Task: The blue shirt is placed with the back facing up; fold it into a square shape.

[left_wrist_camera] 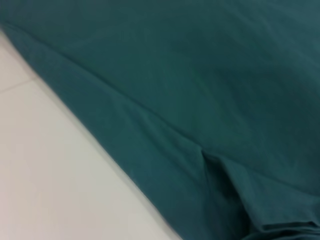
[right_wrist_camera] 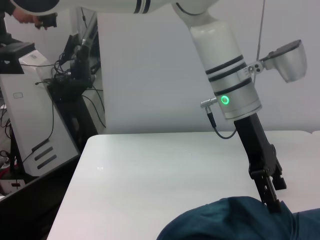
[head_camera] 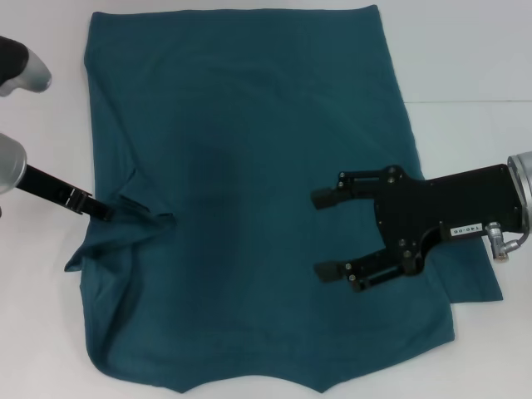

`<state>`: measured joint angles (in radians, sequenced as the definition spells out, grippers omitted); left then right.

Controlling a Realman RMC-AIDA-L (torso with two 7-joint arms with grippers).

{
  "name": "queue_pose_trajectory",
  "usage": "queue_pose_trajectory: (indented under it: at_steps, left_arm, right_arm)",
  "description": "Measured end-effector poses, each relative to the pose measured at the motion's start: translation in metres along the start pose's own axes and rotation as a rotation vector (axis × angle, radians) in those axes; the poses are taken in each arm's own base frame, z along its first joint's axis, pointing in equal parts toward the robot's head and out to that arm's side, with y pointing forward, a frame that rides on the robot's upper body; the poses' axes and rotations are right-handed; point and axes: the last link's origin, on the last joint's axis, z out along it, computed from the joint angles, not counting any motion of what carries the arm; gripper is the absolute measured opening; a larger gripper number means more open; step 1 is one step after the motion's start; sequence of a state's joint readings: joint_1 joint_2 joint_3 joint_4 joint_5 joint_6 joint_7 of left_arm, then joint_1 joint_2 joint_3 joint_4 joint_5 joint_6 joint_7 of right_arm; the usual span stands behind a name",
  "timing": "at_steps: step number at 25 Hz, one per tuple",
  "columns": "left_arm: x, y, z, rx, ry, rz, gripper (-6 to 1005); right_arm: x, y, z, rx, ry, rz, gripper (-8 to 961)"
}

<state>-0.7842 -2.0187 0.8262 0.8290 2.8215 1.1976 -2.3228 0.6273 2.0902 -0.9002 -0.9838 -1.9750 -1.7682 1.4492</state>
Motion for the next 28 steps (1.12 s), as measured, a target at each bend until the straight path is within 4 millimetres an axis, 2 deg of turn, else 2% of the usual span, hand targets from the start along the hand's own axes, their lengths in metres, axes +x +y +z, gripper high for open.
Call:
queue_pose_trajectory:
  at_steps: [14,17,23,28]
  left_arm:
    - [0.0,0.007,0.014,-0.003,-0.023,0.054,776]
    - [0.0,0.008,0.014,-0.005,-0.024,0.062,563]
    - [0.0,0.01,0.016,-0.013,-0.027,0.071,358]
    - [-0.001,0.011,0.018,-0.018,-0.033,0.077,251]
  right_arm:
    - [0.0,-0.001,0.001,0.002,-0.002,0.001,945]
    - [0.0,-0.001,0.001,0.002,-0.002,0.003,945]
    - [0.0,-0.001,0.001,0.003,-0.002,0.004,945]
    - [0.002,0.0,0.001,0.006,-0.003,0.009,945]
